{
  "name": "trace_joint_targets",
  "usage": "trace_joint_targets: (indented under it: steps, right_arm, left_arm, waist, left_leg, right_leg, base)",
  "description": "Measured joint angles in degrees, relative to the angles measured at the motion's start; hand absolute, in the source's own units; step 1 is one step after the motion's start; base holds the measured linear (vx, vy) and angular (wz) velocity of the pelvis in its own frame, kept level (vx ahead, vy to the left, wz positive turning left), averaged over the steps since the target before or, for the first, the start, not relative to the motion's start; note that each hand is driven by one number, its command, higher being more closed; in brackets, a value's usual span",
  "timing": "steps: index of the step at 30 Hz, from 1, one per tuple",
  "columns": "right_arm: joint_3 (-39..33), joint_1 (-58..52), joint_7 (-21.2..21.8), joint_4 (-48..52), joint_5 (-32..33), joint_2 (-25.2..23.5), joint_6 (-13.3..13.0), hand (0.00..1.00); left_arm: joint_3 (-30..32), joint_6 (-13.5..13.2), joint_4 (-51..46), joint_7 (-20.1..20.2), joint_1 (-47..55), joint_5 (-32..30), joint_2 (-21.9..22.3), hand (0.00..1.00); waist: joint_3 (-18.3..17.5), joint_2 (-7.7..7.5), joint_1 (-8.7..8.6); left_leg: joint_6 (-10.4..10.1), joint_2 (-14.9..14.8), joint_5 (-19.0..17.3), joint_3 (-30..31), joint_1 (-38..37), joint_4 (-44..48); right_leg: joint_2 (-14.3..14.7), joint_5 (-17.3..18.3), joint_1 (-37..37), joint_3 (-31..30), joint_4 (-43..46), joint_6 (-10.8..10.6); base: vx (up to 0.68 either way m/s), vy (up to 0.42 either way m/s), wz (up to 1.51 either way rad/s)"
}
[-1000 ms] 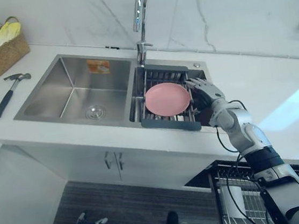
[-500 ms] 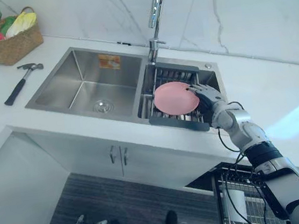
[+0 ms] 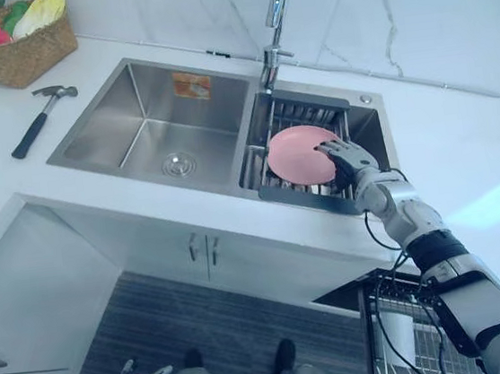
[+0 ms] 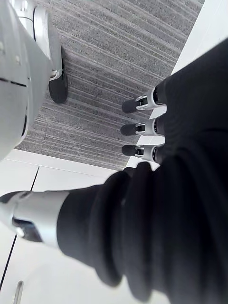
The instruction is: Walk over to the sink, pick up the cup, carry it to the dishwasher, place the cup inside the dishwasher, then close the dishwasher door
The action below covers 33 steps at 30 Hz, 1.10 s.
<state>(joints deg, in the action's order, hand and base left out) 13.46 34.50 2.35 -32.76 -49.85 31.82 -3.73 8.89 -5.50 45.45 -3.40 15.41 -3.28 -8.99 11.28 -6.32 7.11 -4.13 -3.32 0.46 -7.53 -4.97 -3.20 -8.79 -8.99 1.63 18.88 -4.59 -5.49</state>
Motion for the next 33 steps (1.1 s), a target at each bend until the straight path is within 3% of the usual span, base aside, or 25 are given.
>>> trace_joint_targets:
  steps: [17,22,23,26,33]
  right_arm:
    - [2.12,4.98,-2.56,-5.16,2.32,0.47,1.44,0.00]
    - [4.02,7.98,-3.81,-6.78,3.44,3.86,1.80,0.00]
    - [4.44,8.61,-3.86,-6.83,3.48,4.14,1.79,1.00]
    - [4.44,9.33,-4.59,-6.84,3.88,5.73,1.85,1.00]
    - [4.49,9.70,-11.02,-6.46,4.45,5.97,3.00,1.00]
  left_arm:
    - [1.25,-0.86,-0.59,-0.22,-0.76,3.26,-0.32,0.00]
    - [2.92,-0.88,-1.79,-0.36,-2.77,5.59,-2.12,0.00]
    - [2.95,-0.88,-1.94,-0.44,-2.82,5.66,-2.32,0.00]
    - [3.04,-0.94,-1.99,-0.72,-3.62,6.61,-3.31,0.00]
    - [3.18,-0.76,-4.66,-1.18,-5.19,6.73,-3.82,0.00]
  waist:
    - [4.27,-1.13,2.17]
    - [5.98,-1.01,3.56]
    - [6.45,-1.03,3.53]
    - [7.96,-1.15,3.50]
    - [8.49,-0.95,3.40]
  left_leg:
    - [0.09,0.09,0.02,2.22,3.70,2.00]
    - [-0.43,-0.30,-0.23,2.91,6.22,2.40]
    - [-0.46,-0.33,-0.17,2.91,6.38,2.41]
    - [-0.49,-0.46,-0.25,2.93,7.21,2.66]
    - [-0.35,-1.50,-0.81,2.83,9.71,3.89]
  right_leg:
    - [-0.19,-0.23,-1.84,1.45,0.02,0.01]
    - [0.03,-0.29,-3.71,1.97,0.53,0.07]
    - [0.04,-0.30,-3.83,1.95,0.62,0.08]
    - [0.13,-0.36,-4.51,1.84,0.75,0.15]
    - [0.98,-1.58,-6.79,0.45,1.31,0.30]
  base:
    - [0.00,-0.003,0.06]
    - [-0.01,-0.007,0.07]
    - [0.00,0.000,0.00]
    - [0.00,0.000,0.00]
    - [-0.01,-0.001,-0.02]
